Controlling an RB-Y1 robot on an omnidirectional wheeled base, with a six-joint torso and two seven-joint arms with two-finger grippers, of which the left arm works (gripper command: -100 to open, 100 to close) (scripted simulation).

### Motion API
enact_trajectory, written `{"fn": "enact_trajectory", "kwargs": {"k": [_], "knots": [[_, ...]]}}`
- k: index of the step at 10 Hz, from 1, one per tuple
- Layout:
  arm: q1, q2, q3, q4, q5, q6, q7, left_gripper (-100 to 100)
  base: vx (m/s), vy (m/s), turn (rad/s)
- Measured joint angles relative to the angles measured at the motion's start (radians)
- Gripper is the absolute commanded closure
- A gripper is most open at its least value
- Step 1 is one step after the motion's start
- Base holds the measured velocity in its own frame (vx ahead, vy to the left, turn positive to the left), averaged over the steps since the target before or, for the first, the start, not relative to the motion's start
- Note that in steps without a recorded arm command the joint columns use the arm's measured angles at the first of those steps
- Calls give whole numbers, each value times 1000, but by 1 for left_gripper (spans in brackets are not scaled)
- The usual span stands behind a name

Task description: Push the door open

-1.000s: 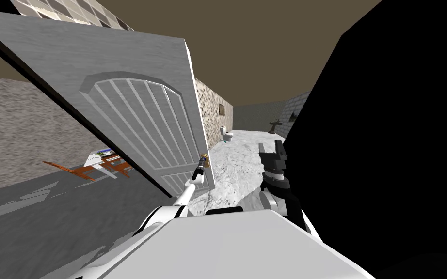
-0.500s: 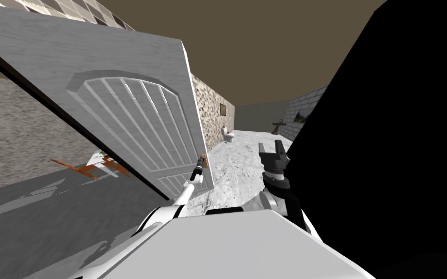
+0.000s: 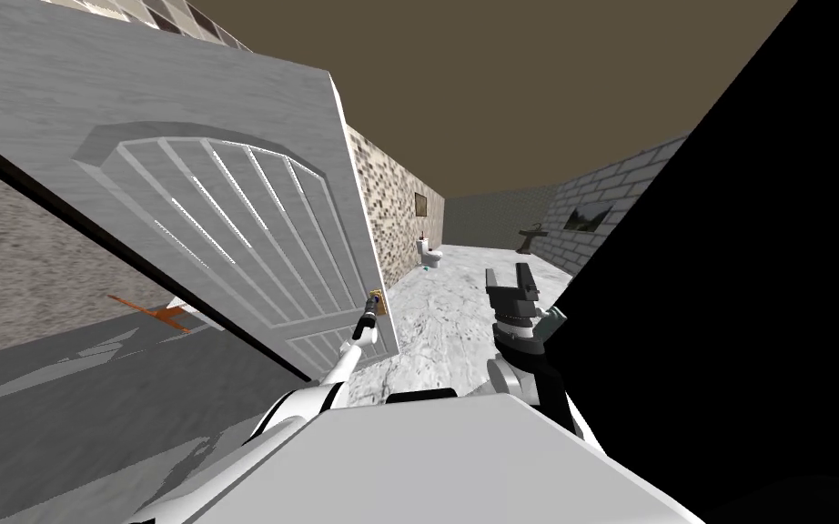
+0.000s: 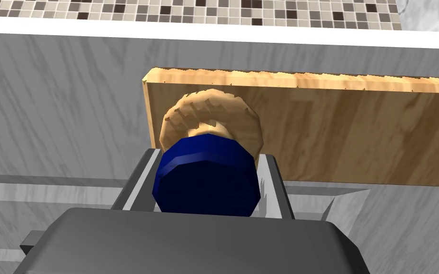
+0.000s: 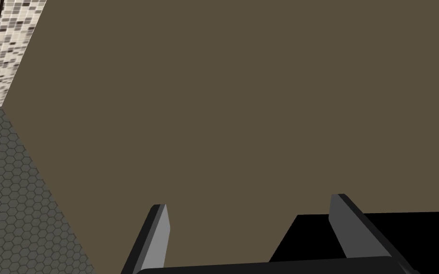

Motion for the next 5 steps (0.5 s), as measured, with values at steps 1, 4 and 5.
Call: {"fn": "enact_trajectory", "kwargs": {"k": [1,4,5], "knots": [[-11,7,4,18,2,-8,-1,100,127,-84,19],[-12,22,25,39,8,-22,1,100,166,-98,62],[-16,28,35,47,12,-20,-1,100,170,-103,63]]}}
